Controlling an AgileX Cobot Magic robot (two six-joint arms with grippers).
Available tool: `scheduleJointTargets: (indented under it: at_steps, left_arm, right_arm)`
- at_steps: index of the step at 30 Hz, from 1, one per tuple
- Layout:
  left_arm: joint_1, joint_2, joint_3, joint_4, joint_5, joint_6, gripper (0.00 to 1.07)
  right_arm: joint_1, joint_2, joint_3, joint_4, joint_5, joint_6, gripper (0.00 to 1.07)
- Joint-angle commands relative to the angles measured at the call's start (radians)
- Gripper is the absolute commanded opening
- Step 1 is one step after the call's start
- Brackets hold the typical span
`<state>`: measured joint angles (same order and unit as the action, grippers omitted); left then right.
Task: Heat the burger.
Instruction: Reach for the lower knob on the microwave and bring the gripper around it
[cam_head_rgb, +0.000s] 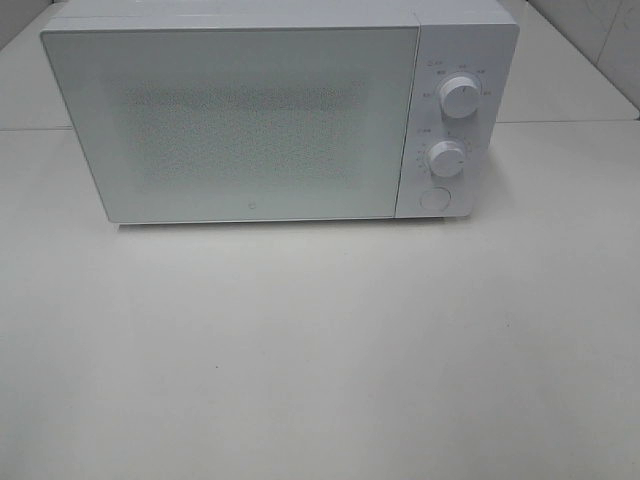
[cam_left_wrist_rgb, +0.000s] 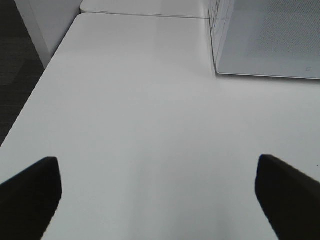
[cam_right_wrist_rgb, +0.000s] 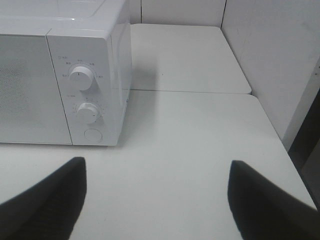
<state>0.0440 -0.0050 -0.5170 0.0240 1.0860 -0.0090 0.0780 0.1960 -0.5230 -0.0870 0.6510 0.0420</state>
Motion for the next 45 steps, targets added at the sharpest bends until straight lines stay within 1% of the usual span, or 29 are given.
scheduleJointTargets:
  at_steps: [1,2,8,17,21,23,24,26,31,40,42,44,45]
  left_arm:
    - [0.003,-0.012,0.003,-0.001,-0.016,-0.004,0.98]
    - [0.003,-0.012,0.003,-0.001,-0.016,-0.004,0.98]
    - [0.003,-0.012,0.003,-0.001,-0.016,-0.004,0.98]
    - [0.003,-0.012,0.003,-0.001,-0.016,-0.004,0.98]
    - [0.003,-0.012,0.003,-0.001,-0.016,-0.004,0.98]
    - [0.003,-0.012,0.003,-0.001,-0.016,-0.004,0.98]
    - [0.003,-0.012,0.003,-0.001,-0.016,-0.004,0.98]
    - [0.003,-0.012,0.003,-0.001,-0.016,-0.004,0.98]
    - [0.003,-0.012,0.003,-0.001,-0.016,-0.004,0.98]
    - [0.003,-0.012,0.003,-0.001,-0.016,-0.004,0.98]
    - [0.003,-0.012,0.003,-0.001,-0.016,-0.004,0.98]
    - [0.003,-0.012,0.003,-0.001,-0.016,-0.004,0.98]
    - [0.003,-0.012,0.003,-0.001,-0.016,-0.004,0.98]
  right_arm:
    - [-0.007,0.053,-0.009,-0.001,-0.072,0.002,0.77]
    - [-0.007,0.082,-0.009,0.0,-0.108,0.002,0.77]
    - [-0.007,0.14,-0.009,0.0,-0.206,0.002,0.77]
    - [-0.007,0.241,-0.009,0.0,-0.295,0.002,0.77]
    - [-0.007,0.327,-0.009,-0.005,-0.372,0.002,0.76]
    - [-0.007,0.342,-0.009,-0.006,-0.381,0.002,0.76]
    - [-0.007,0.381,-0.009,-0.005,-0.41,0.002,0.76]
    - [-0.007,0.396,-0.009,-0.004,-0.421,0.002,0.76]
    - [-0.007,0.514,-0.009,-0.004,-0.545,0.002,0.76]
    - [-0.007,0.601,-0.009,-0.013,-0.651,0.001,0.76]
    - [-0.007,0.651,-0.009,-0.066,-0.716,0.007,0.76]
    - [-0.007,0.665,-0.009,-0.079,-0.733,0.013,0.76]
    - [-0.007,0.692,-0.009,-0.101,-0.782,0.031,0.77]
